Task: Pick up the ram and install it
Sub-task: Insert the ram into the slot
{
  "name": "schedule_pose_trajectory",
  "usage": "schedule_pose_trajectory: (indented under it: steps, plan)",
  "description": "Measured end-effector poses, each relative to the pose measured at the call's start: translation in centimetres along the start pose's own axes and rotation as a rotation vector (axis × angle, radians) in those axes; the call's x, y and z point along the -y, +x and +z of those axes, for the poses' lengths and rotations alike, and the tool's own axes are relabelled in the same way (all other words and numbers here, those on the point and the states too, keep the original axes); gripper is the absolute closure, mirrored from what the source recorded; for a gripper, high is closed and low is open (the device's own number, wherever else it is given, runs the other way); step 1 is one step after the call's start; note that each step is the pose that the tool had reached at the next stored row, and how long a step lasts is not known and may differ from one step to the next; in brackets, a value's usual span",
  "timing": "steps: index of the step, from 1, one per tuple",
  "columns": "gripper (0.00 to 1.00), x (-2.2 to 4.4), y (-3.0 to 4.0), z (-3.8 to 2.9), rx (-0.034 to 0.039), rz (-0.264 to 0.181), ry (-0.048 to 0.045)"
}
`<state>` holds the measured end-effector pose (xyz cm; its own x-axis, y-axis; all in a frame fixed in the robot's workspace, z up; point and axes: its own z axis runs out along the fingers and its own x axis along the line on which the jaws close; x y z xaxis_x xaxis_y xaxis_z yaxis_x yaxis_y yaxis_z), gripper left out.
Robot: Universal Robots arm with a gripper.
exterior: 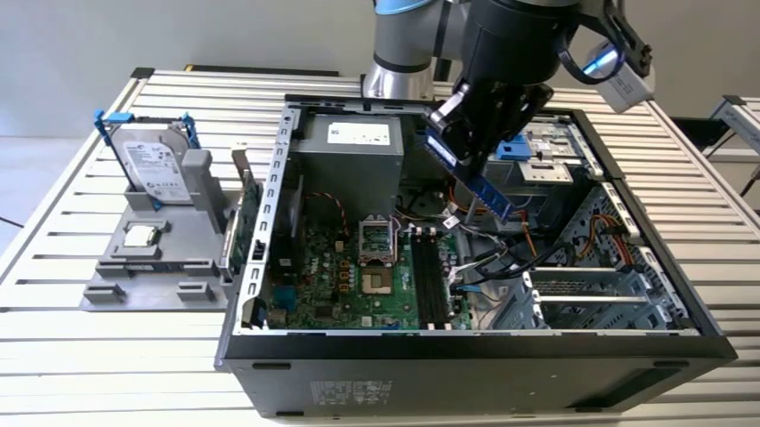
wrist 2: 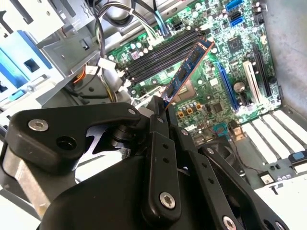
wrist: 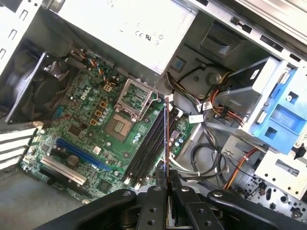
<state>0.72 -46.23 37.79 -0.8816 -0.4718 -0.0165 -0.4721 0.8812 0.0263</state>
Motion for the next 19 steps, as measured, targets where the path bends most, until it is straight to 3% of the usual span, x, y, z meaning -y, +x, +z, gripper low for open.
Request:
schedule_pose_trajectory:
  steps: [19]
  plan:
    - [1.00, 0.00, 0.00, 0.00, 0.0025, 0.094, 0.0016]
